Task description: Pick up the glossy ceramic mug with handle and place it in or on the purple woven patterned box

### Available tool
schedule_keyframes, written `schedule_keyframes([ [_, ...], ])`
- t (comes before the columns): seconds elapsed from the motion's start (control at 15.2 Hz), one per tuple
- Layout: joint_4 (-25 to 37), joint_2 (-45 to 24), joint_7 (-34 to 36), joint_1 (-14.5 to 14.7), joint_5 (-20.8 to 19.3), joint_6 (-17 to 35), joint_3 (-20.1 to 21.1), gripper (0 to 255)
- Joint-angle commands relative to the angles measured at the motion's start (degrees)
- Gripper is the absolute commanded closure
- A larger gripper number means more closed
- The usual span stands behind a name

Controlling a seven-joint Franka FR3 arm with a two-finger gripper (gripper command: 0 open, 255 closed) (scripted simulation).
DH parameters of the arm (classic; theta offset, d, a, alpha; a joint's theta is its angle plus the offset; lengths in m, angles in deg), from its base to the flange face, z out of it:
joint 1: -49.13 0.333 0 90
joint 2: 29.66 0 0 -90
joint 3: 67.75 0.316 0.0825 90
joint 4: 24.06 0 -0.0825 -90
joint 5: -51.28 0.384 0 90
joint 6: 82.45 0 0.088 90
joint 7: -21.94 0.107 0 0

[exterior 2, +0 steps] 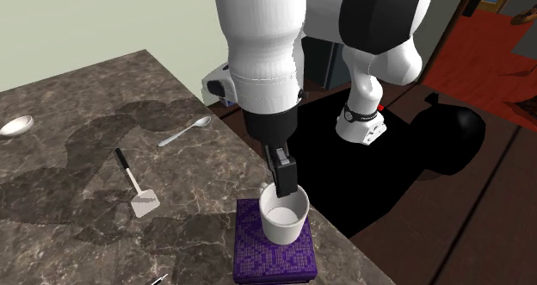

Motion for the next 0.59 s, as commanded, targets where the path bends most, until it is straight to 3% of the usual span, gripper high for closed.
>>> schedule_keyframes([
  [0.0,3.6,-0.2,0.1,-0.1,-0.1,-3.4,-0.1,0],
  [0.53,5.2,-0.3,0.1,-0.1,-0.1,-5.0,-0.1,0],
])
